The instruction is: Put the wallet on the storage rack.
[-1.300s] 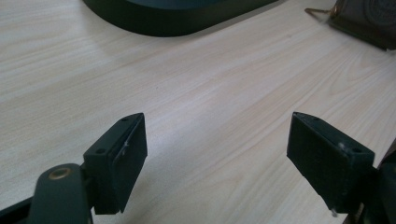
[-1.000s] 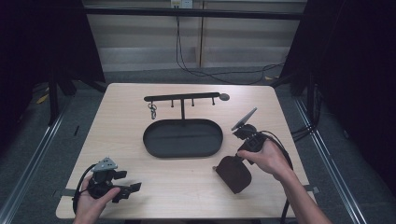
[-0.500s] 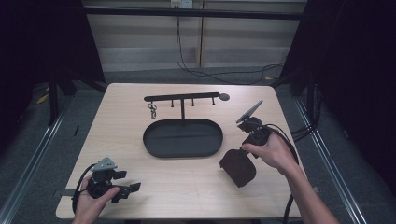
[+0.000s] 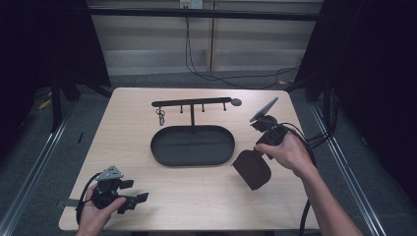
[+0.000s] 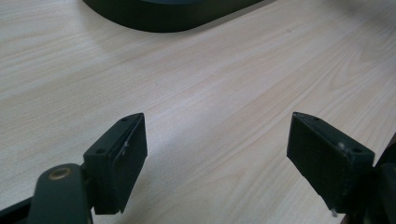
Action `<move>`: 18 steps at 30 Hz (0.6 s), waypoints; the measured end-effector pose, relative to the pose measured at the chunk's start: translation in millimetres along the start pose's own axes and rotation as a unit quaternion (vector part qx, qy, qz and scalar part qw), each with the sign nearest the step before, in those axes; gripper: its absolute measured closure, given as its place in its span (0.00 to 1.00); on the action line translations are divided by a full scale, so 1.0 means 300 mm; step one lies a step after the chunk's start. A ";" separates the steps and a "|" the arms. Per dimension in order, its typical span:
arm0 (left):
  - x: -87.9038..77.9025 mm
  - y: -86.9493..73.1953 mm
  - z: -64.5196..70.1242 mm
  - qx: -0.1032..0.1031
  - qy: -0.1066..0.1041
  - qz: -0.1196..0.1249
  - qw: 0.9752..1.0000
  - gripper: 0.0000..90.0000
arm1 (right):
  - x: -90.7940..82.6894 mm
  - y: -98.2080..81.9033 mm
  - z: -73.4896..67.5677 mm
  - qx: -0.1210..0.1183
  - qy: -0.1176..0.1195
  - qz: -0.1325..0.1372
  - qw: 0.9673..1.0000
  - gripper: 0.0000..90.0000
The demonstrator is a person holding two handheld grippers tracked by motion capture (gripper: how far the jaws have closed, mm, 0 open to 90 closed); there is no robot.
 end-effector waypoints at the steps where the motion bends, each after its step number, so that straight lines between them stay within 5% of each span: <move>1: 0.000 0.001 0.002 0.003 -0.003 0.000 1.000 0.22 | -0.007 0.008 0.005 0.004 -0.003 0.000 1.000 0.81; 18: 0.005 0.002 0.000 0.007 0.001 -0.003 1.000 0.22 | -0.053 0.079 0.026 0.022 -0.016 0.009 1.000 0.81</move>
Point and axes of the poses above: each handheld gripper's, and its own axes: x roughly forward along the jaws, y roughly out of its top, z roughly to its right, the point moved 6 cm from there along x, roughly forward along the jaws, and after that the axes turned 15 degrees about -z, right-handed, at the moved point
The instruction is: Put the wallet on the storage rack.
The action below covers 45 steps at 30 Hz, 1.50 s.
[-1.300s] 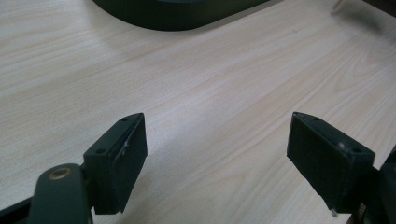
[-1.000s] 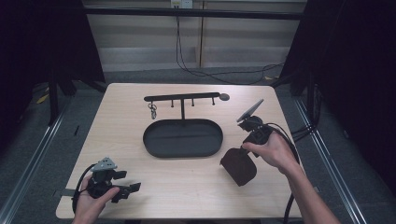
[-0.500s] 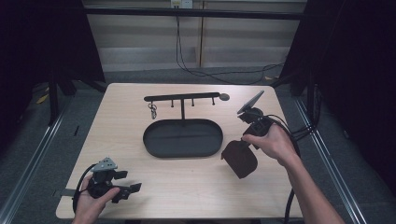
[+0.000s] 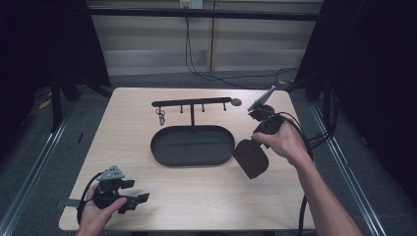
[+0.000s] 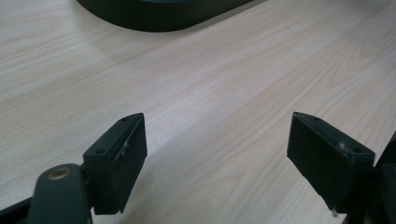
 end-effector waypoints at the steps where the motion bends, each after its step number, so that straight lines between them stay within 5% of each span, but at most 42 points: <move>1: 0.000 0.000 0.000 0.000 0.000 0.000 1.000 0.22 | -0.002 0.004 -0.001 0.001 0.000 0.000 1.000 0.81; 24: 0.002 -0.003 -0.002 0.004 0.005 -0.004 1.000 0.22 | -0.037 0.156 -0.040 0.009 -0.012 0.011 1.000 0.81; 45: 0.002 -0.002 0.000 0.004 -0.003 -0.005 1.000 0.22 | -0.031 0.260 -0.041 0.029 0.007 0.036 0.999 0.81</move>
Point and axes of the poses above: each handheld gripper's, and its own axes: x roughly forward along the jaws, y roughly out of its top, z roughly to its right, the point moved 6 cm from there along x, roughly forward along the jaws, and after that the axes turned 15 degrees about -z, right-handed, at the moved point
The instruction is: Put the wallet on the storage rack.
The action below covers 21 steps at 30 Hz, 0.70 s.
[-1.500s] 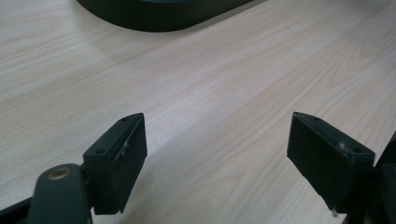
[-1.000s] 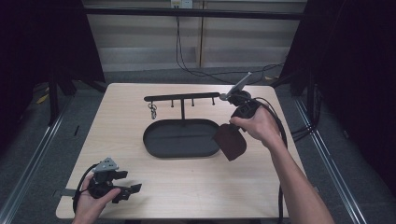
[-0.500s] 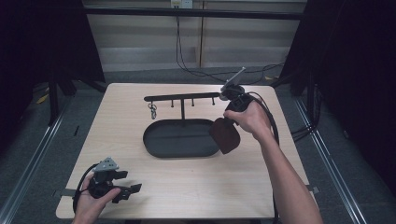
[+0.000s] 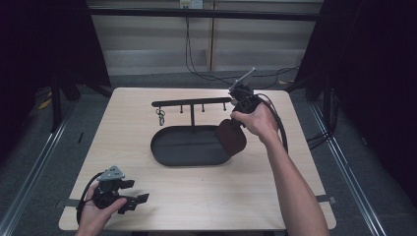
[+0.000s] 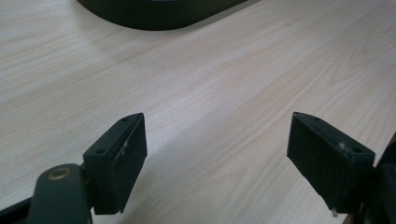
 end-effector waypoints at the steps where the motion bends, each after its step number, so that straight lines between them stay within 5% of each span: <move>1: 0.000 0.000 0.000 -0.001 -0.002 -0.001 1.000 0.22 | 0.002 0.002 -0.001 0.000 0.000 -0.001 1.000 0.81; 21: 0.002 -0.001 -0.001 0.001 0.004 -0.001 1.000 0.23 | 0.059 0.061 0.030 0.032 0.083 0.051 0.995 0.82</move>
Point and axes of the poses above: each handheld gripper's, and its own axes: x roughly forward along the jaws, y roughly out of its top, z roughly to its right, the point moved 6 cm from there along x, roughly forward along the jaws, and after that the axes turned 15 degrees about -z, right-handed, at the moved point
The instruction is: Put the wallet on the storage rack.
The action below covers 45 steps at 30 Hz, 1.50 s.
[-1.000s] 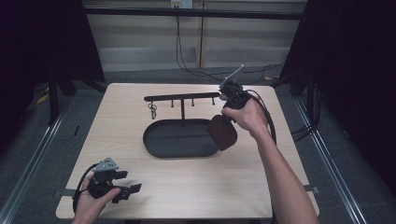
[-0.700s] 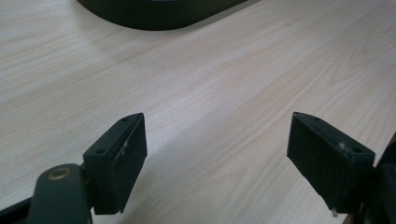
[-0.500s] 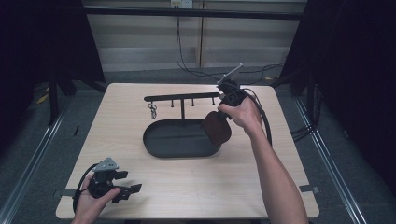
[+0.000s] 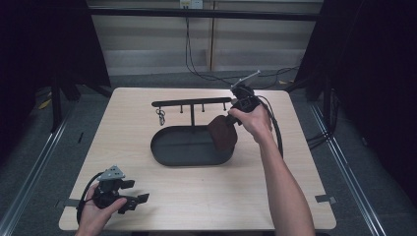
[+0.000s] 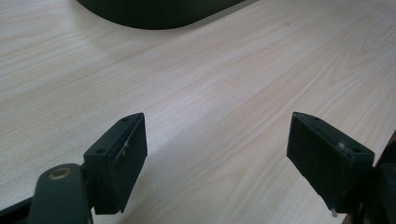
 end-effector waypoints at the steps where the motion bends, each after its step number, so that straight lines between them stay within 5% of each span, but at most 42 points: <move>1: -0.002 -0.001 0.000 0.000 -0.001 0.001 1.000 0.23 | 0.013 0.002 0.005 0.004 0.005 0.003 1.000 0.82; 5: -0.006 -0.001 -0.003 -0.003 -0.001 0.004 1.000 0.23 | 0.043 0.003 0.010 0.016 0.042 0.021 0.999 0.82; 10: -0.005 -0.001 -0.003 -0.002 0.001 0.003 1.000 0.23 | 0.064 0.006 0.010 0.017 0.062 0.040 0.997 0.82; 19: -0.006 -0.004 -0.006 -0.002 0.004 0.001 1.000 0.23 | 0.119 0.015 0.018 0.044 0.073 0.065 0.994 0.82; 45: -0.006 -0.001 0.000 0.001 0.004 0.003 1.000 0.22 | 0.236 -0.014 0.077 0.054 0.105 0.073 0.990 0.82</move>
Point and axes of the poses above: each handheld gripper's, and its own axes: x roughly forward along the jaws, y roughly out of its top, z roughly to its right, the point moved 6 cm from there along x, roughly forward along the jaws, and after that the axes turned 15 degrees about -z, right-handed, at the moved point
